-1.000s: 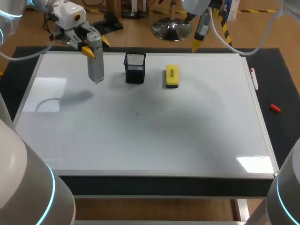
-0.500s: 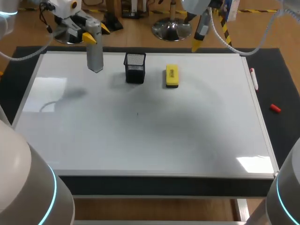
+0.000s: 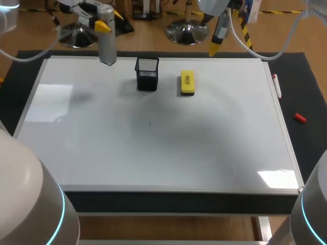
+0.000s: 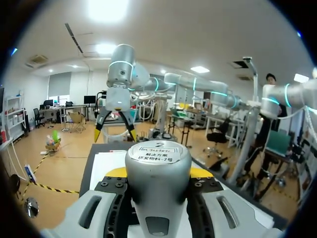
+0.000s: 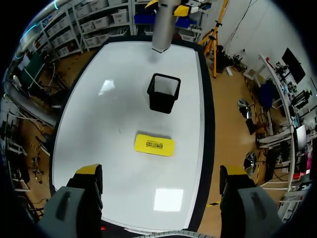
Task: Pick up the inspection probe, press it on each red-marked spot on the whiteboard one by one, put down the probe, pick up the eraser, and wipe off all the red marks.
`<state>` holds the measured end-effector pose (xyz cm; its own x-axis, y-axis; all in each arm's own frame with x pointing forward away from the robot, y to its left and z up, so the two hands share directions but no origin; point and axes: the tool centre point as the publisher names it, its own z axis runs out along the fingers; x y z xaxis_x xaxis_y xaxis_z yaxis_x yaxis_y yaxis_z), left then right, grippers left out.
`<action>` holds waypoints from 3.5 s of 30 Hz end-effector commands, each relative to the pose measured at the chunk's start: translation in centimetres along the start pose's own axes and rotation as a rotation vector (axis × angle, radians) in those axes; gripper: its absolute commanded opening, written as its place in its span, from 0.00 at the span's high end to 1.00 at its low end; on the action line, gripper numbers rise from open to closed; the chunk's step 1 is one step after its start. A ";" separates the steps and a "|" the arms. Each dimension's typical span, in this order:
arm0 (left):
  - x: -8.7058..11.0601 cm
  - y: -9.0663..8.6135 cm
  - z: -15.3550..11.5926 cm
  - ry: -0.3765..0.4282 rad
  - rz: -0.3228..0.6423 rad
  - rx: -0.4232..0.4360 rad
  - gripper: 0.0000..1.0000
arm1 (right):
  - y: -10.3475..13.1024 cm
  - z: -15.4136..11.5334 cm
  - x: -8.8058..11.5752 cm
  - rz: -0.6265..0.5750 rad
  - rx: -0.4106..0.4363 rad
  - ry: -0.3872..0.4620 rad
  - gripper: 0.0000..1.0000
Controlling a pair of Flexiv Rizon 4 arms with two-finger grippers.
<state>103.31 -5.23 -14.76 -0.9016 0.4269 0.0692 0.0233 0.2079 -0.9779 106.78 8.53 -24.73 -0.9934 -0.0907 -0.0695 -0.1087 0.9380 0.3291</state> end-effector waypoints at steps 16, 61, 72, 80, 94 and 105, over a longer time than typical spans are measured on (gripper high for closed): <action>-2.6 -3.1 2.4 -0.442 0.035 0.031 1.00 | 0.0 -0.1 -0.1 -0.001 0.003 0.004 0.00; -6.9 -0.3 8.6 -0.519 0.034 0.124 1.00 | 0.0 -0.1 -0.1 -0.001 0.003 0.004 0.00; -7.4 0.6 8.7 -0.487 0.028 0.121 1.00 | 0.0 -0.1 -0.1 -0.001 0.003 0.004 0.00; -7.8 1.4 8.9 -0.455 0.026 0.120 1.00 | 0.0 -0.1 -0.1 -0.001 0.003 0.004 0.00; -8.5 2.8 9.5 -0.413 0.020 0.120 1.00 | 0.0 -0.1 -0.1 -0.001 0.003 0.004 0.00; -9.2 5.0 10.1 -0.389 -0.005 0.121 1.00 | 0.0 -0.1 -0.1 -0.001 0.003 0.004 0.00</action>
<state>106.66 -16.79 -21.72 -0.9990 0.0424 0.0141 -0.0096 0.1039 -0.9945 106.80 8.54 -24.71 -0.9935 -0.0908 -0.0691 -0.1086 0.9382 0.3287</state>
